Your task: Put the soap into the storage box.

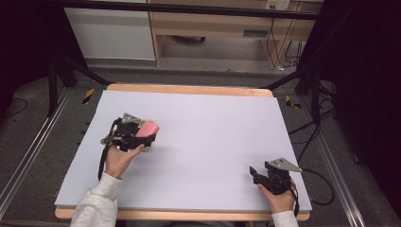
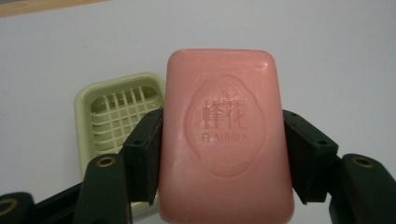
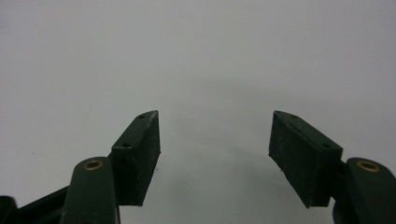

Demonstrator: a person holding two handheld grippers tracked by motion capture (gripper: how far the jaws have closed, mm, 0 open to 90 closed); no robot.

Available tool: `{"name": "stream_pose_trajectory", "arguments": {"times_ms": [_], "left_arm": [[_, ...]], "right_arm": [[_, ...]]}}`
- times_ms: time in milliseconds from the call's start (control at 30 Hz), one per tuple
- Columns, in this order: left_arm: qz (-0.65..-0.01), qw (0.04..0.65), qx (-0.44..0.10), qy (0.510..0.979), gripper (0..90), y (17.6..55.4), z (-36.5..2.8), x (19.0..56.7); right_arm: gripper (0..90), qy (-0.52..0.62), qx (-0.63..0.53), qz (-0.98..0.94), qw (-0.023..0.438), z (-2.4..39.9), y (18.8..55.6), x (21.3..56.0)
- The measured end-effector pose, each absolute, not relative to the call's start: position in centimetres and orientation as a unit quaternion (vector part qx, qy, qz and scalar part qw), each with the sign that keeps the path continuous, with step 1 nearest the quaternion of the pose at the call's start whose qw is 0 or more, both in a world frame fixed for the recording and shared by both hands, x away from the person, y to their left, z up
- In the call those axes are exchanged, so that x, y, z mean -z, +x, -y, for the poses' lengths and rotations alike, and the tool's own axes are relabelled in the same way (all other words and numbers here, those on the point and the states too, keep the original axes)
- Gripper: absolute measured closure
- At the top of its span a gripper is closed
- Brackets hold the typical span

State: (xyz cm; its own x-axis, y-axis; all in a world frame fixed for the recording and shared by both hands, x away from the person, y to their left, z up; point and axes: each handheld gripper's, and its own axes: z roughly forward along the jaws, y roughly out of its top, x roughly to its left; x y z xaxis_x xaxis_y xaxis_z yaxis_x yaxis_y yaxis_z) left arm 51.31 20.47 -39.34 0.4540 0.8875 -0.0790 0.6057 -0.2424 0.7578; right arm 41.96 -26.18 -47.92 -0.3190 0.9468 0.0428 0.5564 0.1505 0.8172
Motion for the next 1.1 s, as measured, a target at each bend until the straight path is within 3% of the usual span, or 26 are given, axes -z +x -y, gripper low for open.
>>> {"name": "stream_pose_trajectory", "arguments": {"times_ms": [1100], "left_arm": [[-0.525, 0.347, -0.198, 0.751, 37.3, 54.7, -23.2, 41.6]], "right_arm": [[33.9, 0.522, -0.385, -0.717, 0.254, 26.0, 42.1, 48.0]]}}
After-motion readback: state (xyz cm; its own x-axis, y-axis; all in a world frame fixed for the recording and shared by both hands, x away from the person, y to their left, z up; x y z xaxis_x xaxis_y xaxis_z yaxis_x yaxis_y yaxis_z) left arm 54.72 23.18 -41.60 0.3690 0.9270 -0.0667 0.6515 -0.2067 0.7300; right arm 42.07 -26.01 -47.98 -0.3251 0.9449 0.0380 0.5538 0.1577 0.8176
